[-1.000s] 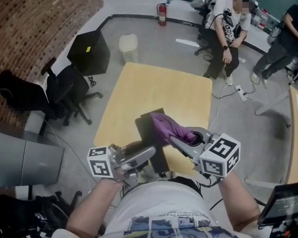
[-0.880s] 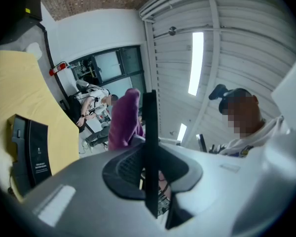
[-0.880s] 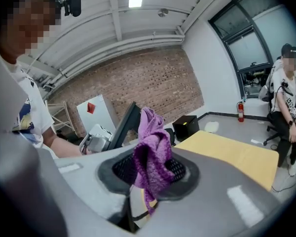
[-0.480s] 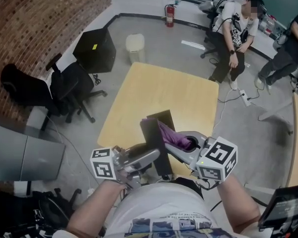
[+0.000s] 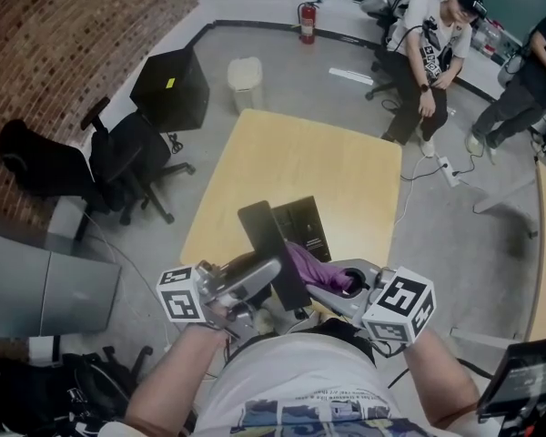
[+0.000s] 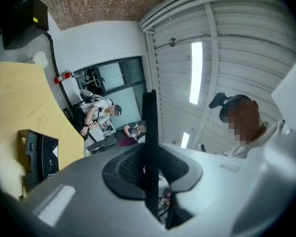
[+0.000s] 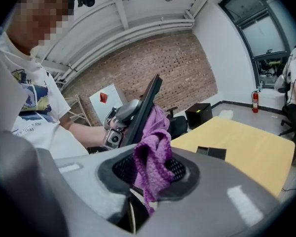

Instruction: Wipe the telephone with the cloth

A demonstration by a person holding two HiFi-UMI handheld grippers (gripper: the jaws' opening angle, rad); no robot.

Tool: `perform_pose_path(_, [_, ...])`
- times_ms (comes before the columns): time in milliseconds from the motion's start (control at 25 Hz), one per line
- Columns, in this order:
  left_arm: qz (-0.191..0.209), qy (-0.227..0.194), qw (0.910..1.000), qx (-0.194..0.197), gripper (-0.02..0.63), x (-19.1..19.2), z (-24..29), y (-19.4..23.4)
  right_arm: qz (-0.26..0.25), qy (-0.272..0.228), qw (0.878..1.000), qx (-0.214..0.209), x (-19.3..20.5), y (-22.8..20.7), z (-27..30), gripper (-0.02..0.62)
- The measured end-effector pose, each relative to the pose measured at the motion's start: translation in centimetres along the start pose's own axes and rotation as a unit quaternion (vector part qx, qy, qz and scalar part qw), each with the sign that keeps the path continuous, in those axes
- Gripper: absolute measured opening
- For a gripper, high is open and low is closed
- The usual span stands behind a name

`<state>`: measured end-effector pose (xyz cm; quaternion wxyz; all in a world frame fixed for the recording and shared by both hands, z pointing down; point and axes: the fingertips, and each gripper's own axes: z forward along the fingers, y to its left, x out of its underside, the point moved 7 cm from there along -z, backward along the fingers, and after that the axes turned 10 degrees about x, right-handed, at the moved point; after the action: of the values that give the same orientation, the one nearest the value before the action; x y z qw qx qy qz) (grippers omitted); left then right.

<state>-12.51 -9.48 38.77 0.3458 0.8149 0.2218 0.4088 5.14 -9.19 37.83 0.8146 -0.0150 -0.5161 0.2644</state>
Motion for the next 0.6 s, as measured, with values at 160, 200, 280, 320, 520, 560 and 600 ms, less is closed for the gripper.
perform_pose_path(160, [-0.005,-0.002,1.0,-0.004,0.086,-0.5,-0.3,0.3,0.006,0.017,1.0,0.006,1.6,0.7,-0.6,0.084])
perform_pose_path(200, [-0.008,-0.002,1.0,-0.005,0.086,-0.6,-0.3,0.4,0.01,0.021,1.0,0.009,2.0,0.8,-0.8,0.084])
perform_pose_path(280, [-0.011,-0.003,0.9999,-0.007,0.086,-0.7,-0.5,0.7,0.018,0.029,0.999,0.014,2.7,1.1,-1.1,0.084])
perform_pose_path(320, [-0.012,-0.004,0.9999,-0.009,0.086,-0.8,-0.6,0.8,0.021,0.032,0.999,0.016,3.1,1.3,-1.3,0.084])
perform_pose_path(520, [-0.017,-0.006,0.9997,-0.017,0.086,-0.8,-0.6,2.1,0.041,0.046,0.998,0.031,5.0,1.9,-2.9,0.084])
perform_pose_path(560, [-0.018,-0.007,0.9996,-0.02,0.086,-0.7,-0.6,2.5,0.046,0.049,0.997,0.035,5.5,2.0,-3.4,0.084])
perform_pose_path(600, [-0.019,-0.007,0.9995,-0.023,0.086,-0.6,-0.6,3.0,0.052,0.051,0.997,0.04,6.0,2.0,-3.9,0.084])
